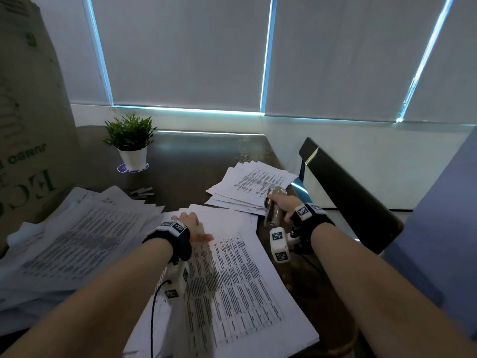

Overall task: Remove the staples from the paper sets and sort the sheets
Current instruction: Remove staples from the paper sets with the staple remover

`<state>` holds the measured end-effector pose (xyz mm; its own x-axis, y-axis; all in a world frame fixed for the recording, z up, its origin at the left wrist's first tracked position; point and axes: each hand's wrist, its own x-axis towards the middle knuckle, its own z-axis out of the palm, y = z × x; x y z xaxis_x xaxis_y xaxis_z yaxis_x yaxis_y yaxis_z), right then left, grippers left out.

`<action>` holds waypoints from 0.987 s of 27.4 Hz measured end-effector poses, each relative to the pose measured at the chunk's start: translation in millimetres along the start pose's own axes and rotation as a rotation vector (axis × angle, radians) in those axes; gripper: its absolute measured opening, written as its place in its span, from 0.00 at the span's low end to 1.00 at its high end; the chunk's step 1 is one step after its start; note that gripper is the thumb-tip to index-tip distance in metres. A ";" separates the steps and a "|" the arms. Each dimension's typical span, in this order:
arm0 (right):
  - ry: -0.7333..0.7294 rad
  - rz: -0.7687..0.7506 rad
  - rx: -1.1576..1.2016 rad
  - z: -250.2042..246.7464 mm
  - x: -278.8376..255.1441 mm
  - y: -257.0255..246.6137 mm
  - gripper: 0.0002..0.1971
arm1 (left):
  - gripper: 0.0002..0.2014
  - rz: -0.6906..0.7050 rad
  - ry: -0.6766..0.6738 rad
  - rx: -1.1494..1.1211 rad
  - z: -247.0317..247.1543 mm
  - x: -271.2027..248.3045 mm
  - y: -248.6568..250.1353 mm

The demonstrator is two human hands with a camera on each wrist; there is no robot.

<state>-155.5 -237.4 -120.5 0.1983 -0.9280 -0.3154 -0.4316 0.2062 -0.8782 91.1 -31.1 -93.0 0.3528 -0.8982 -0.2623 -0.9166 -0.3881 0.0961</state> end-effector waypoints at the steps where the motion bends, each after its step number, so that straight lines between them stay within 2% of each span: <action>1: -0.002 -0.007 -0.017 1.5 -15.8 -4.0 0.26 | 0.37 -0.006 -0.029 -0.078 -2.2 -2.3 -4.4; 2: -0.019 -0.013 -0.029 5.0 -32.9 -9.0 0.30 | 0.34 0.008 -0.055 -0.142 -4.7 -6.6 -6.7; 3: -0.050 -0.030 -0.032 10.2 -57.3 -17.4 0.31 | 0.30 0.029 -0.070 -0.188 -5.7 -10.3 -7.6; 5: -0.169 -0.026 0.017 24.6 -115.3 -36.8 0.17 | 0.23 0.086 -0.084 -0.229 -3.6 -19.2 -4.9; 7: -0.285 -0.001 -0.031 39.5 -151.8 -44.1 0.07 | 0.18 0.147 -0.077 -0.251 4.0 -29.1 3.2; 8: -0.337 -0.005 -0.100 47.4 -162.3 -43.8 0.06 | 0.14 0.173 -0.061 -0.259 7.2 -33.0 6.8; 10: -0.361 -0.040 -0.303 64.0 -172.5 -38.7 0.09 | 0.09 0.191 -0.019 -0.247 10.9 -39.1 10.8; 13: -0.399 -0.142 -0.574 84.4 -183.9 -28.2 0.13 | 0.12 0.148 0.003 -0.188 4.8 -45.2 6.6; 16: -0.360 -0.264 -0.714 92.7 -196.8 -19.8 0.06 | 0.22 0.039 -0.054 -0.276 -4.2 -48.9 -14.5; 17: -0.330 -0.292 -0.744 95.0 -198.3 -17.4 0.06 | 0.22 -0.009 -0.099 -0.407 -5.2 -50.0 -23.0; 18: -0.312 -0.291 -0.754 95.9 -198.3 -14.7 0.08 | 0.22 -0.069 -0.167 -0.643 -4.8 -53.6 -29.2; 20: -0.287 -0.288 -0.736 97.9 -196.6 -10.3 0.17 | 0.18 -0.167 -0.320 -1.091 0.6 -63.9 -38.0; 21: -0.284 -0.291 -0.740 98.0 -196.2 -10.6 0.20 | 0.17 -0.183 -0.345 -1.221 3.9 -67.5 -40.8; 23: -0.289 -0.306 -0.756 98.8 -196.8 -10.9 0.23 | 0.17 -0.162 -0.363 -1.385 11.7 -70.8 -43.3; 27: -0.280 -0.376 -0.770 101.2 -205.2 -11.0 0.26 | 0.12 -0.081 -0.392 -1.532 16.0 -78.3 -25.8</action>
<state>-102.3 -17.9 -82.6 0.6091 -0.7619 -0.2203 -0.7449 -0.4543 -0.4886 84.1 52.6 -90.3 0.0982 -0.8529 -0.5128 0.2383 -0.4801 0.8442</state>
